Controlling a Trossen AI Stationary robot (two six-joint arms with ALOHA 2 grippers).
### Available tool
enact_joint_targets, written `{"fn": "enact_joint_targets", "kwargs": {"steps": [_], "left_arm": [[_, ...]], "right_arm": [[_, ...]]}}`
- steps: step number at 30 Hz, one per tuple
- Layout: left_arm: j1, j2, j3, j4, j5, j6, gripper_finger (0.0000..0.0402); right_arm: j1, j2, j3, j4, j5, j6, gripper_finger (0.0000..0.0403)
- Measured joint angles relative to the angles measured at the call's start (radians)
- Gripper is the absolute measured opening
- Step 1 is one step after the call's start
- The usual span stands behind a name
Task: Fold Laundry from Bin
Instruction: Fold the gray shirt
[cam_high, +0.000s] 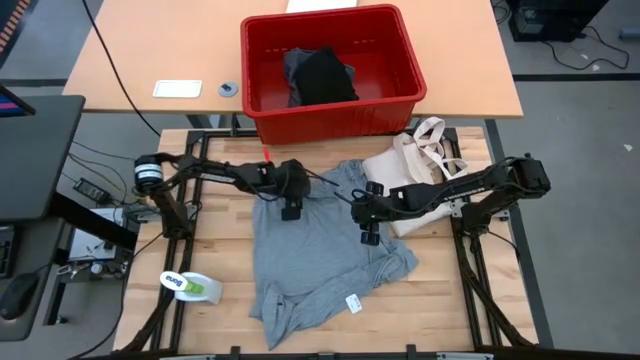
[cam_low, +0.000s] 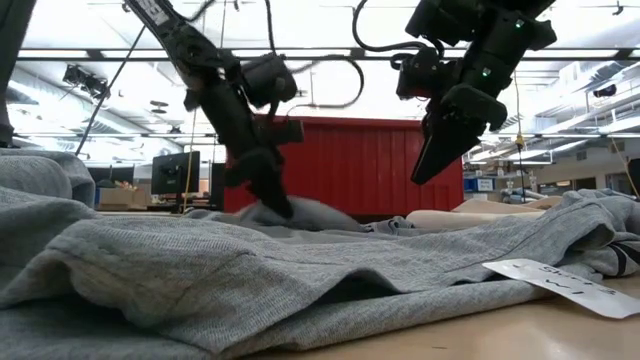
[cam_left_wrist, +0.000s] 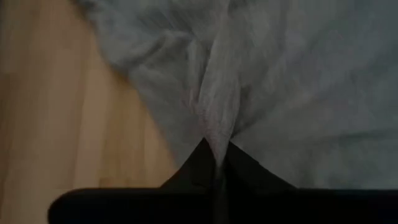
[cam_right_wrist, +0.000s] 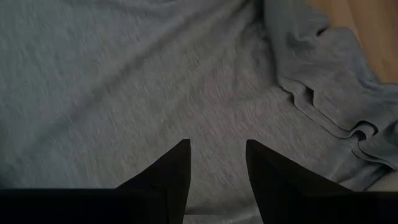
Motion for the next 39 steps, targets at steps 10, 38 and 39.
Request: {"fn": "enact_joint_targets", "kwargs": {"steps": [10, 38, 39], "left_arm": [[0.0, -0.215, 0.0, -0.244, -0.005, -0.224, 0.0027], [0.156, -0.236, -0.088, -0.347, -0.224, -0.168, 0.0056], [0.151, -0.236, -0.088, -0.349, -0.225, -0.165, 0.0071]], "right_arm": [[-0.013, 0.02, -0.109, 0.213, -0.083, 0.023, 0.0162], [0.026, 0.146, -0.193, 0.364, -0.158, 0.075, 0.0162], [0.026, 0.146, -0.189, 0.359, -0.158, 0.075, 0.0162]]}}
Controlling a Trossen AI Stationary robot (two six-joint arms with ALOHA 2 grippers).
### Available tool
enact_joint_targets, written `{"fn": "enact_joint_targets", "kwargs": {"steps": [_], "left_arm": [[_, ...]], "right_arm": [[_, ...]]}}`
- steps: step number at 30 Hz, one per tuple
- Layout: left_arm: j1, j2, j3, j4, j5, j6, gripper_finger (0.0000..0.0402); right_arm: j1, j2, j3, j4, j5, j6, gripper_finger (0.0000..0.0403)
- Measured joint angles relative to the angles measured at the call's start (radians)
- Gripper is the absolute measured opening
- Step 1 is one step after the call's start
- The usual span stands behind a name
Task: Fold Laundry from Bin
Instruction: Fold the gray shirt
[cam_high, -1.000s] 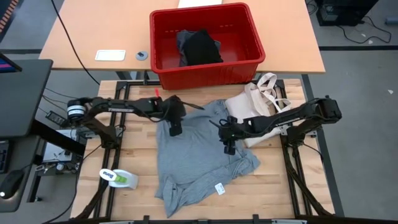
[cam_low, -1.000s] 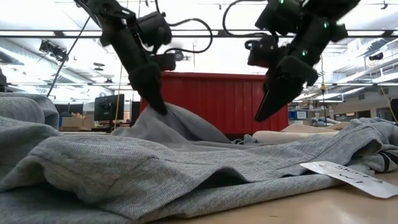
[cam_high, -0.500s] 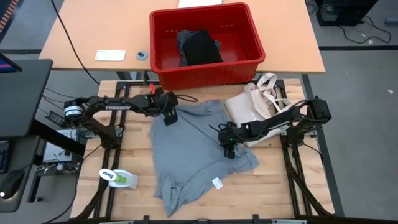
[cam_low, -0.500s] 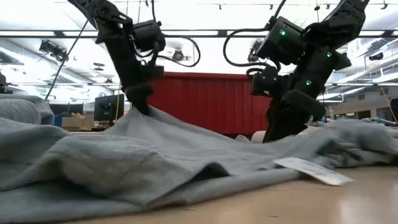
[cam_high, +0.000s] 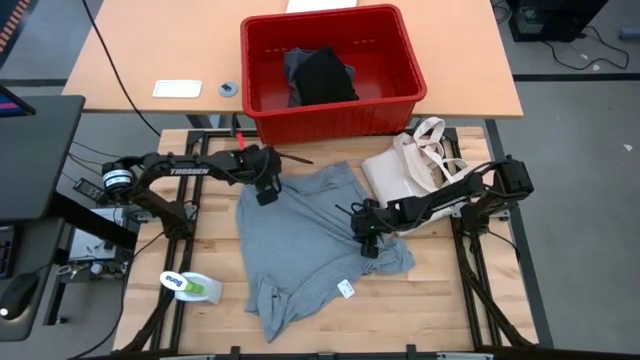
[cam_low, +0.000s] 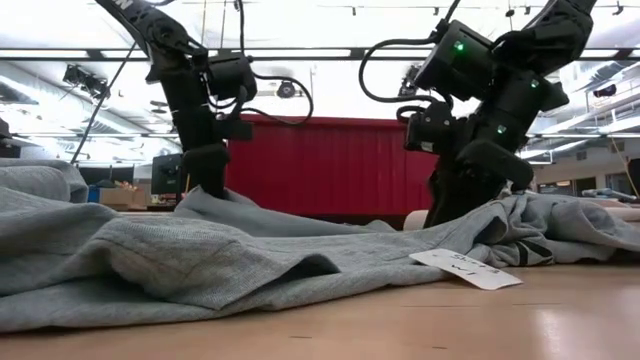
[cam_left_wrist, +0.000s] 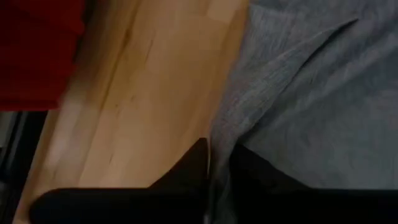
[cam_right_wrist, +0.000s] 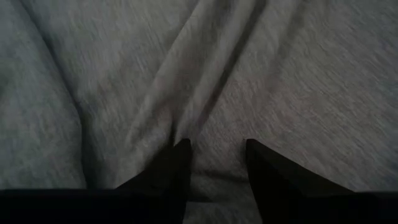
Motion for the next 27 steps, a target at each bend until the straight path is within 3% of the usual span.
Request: {"fn": "enact_joint_targets", "kwargs": {"steps": [8, 13, 16, 19, 22, 27], "left_arm": [[-0.016, -0.055, 0.023, -0.06, -0.033, 0.04, 0.0206], [-0.017, -0.175, 0.03, -0.111, -0.037, 0.045, 0.0257], [-0.03, -0.245, 0.031, -0.132, -0.004, 0.021, 0.027], [-0.077, -0.269, 0.032, -0.147, 0.118, -0.036, 0.0271], [-0.175, -0.242, 0.01, -0.135, 0.197, -0.106, 0.0263], [-0.36, -0.132, -0.061, -0.002, 0.206, -0.218, 0.0241]], "right_arm": [[0.0, -0.004, 0.073, -0.124, -0.021, 0.02, 0.0162], [0.001, -0.005, 0.108, -0.224, -0.022, 0.027, 0.0162], [0.001, -0.007, 0.11, -0.228, -0.021, 0.027, 0.0162], [0.001, -0.02, 0.11, -0.222, 0.02, 0.015, 0.0162], [-0.013, -0.038, 0.11, -0.187, 0.099, -0.037, 0.0162], [-0.105, -0.048, 0.111, -0.065, 0.147, -0.169, 0.0162]]}}
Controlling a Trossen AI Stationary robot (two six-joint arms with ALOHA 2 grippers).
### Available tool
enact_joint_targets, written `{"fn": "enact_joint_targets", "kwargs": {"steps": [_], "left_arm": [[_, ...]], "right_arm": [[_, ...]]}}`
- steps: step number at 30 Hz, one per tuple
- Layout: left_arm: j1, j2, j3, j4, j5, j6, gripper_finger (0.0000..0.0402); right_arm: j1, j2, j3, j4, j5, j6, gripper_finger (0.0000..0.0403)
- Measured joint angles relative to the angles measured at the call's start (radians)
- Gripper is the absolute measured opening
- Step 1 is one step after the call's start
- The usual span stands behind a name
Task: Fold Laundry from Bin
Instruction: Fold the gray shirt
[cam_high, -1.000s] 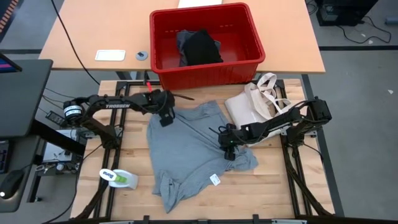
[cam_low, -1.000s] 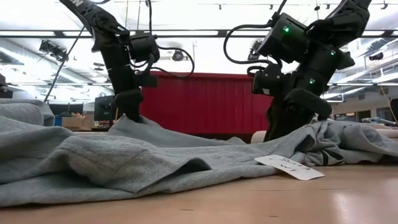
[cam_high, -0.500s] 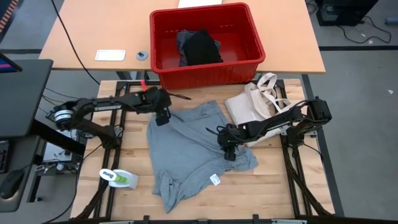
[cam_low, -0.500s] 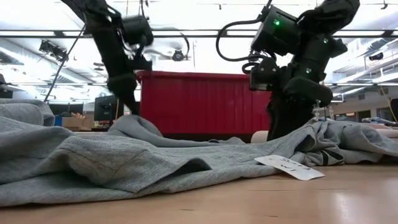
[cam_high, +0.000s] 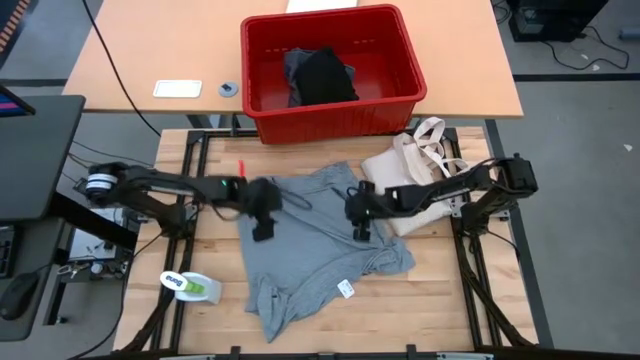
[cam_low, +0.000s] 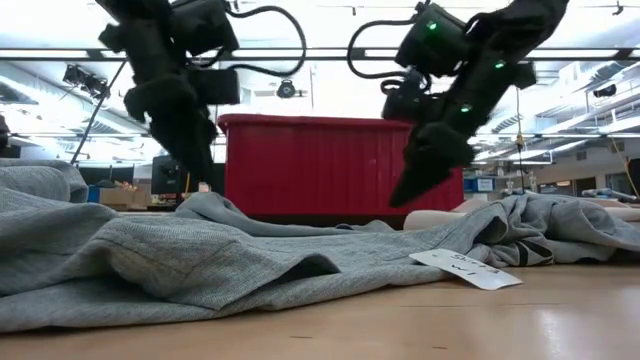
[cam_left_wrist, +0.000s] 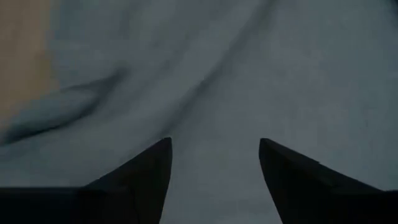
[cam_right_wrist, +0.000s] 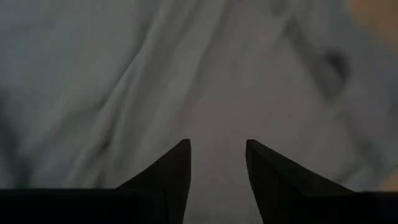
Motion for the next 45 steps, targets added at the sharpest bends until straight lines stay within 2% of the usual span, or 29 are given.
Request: {"fn": "enact_joint_targets", "kwargs": {"steps": [6, 14, 22, 38, 41, 45], "left_arm": [[-0.157, 0.16, -0.024, 0.166, 0.002, -0.074, 0.022], [-0.249, 0.224, -0.022, 0.207, 0.004, -0.11, 0.0206], [-0.259, 0.222, -0.023, 0.182, 0.004, -0.162, 0.0205], [-0.265, 0.222, -0.023, 0.163, 0.004, -0.179, 0.0205], [-0.265, 0.222, -0.023, 0.163, 0.004, -0.18, 0.0205], [-0.265, 0.222, -0.023, 0.162, 0.004, -0.18, 0.0205]], "right_arm": [[-0.126, 0.048, 0.0, 0.177, 0.022, -0.298, 0.0162], [-0.181, 0.197, 0.009, 0.43, -0.038, -0.469, 0.0162], [-0.228, 0.343, 0.132, 0.383, -0.01, -0.476, 0.0161], [-0.25, 0.343, 0.146, 0.298, 0.019, -0.492, 0.0161], [-0.25, 0.345, 0.146, 0.303, 0.019, -0.488, 0.0147], [-0.252, 0.346, 0.146, 0.299, 0.027, -0.475, 0.0098]]}}
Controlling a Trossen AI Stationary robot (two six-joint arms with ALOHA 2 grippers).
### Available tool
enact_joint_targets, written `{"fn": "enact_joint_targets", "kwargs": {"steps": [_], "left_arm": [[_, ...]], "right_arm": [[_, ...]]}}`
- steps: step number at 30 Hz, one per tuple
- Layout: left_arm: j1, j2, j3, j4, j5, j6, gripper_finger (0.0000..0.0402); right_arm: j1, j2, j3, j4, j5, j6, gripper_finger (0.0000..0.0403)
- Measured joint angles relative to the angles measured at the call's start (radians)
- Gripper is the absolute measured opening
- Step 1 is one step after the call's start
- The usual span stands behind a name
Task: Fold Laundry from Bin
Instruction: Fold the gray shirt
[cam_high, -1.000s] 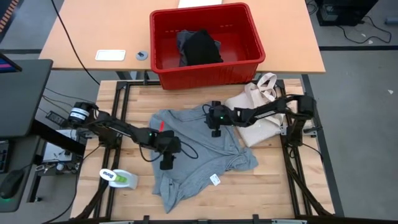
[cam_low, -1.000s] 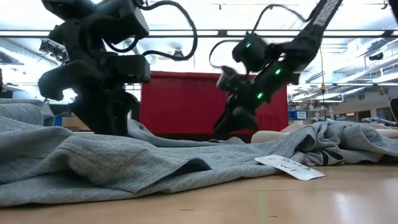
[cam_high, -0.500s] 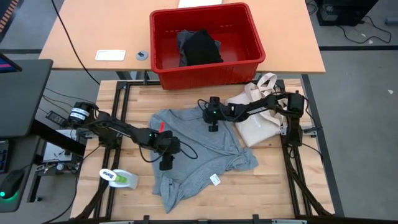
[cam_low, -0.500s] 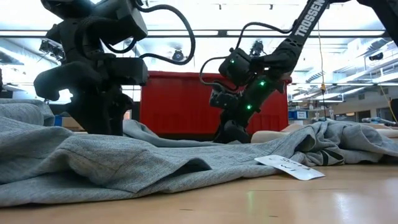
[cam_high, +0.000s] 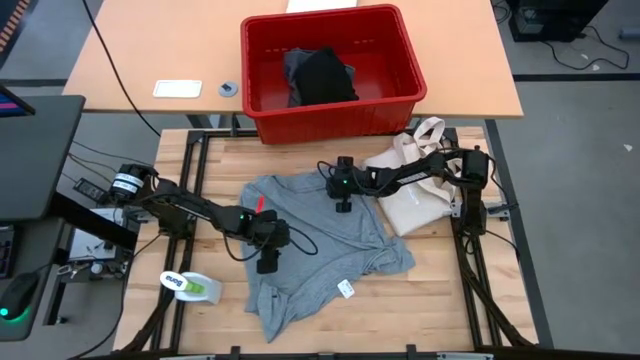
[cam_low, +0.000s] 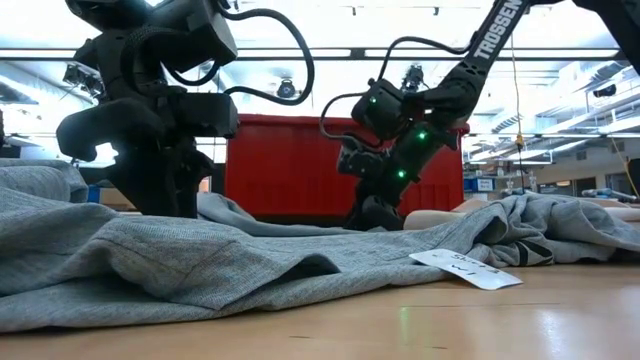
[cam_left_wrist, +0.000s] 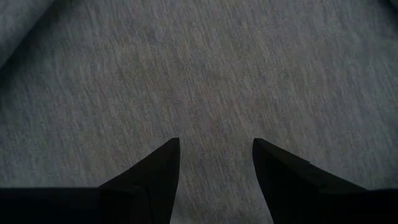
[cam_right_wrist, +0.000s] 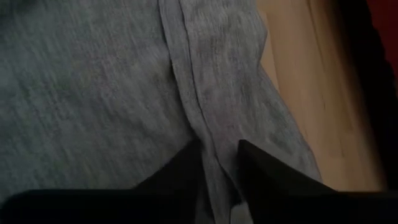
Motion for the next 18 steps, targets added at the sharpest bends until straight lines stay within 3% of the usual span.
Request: {"fn": "enact_joint_targets", "kwargs": {"steps": [5, 11, 18], "left_arm": [[0.0, 0.0, 0.0, -0.01, 0.0, -0.008, 0.0205], [0.0, 0.0, 0.0, -0.018, 0.0, -0.016, 0.0205], [0.0, 0.0, 0.0, -0.019, 0.0, -0.017, 0.0205]], "right_arm": [[-0.006, 0.001, -0.001, -0.011, 0.006, 0.033, 0.0013], [-0.005, -0.008, -0.001, -0.03, -0.009, 0.067, 0.003], [-0.005, -0.099, -0.002, -0.11, -0.045, 0.159, 0.001]]}}
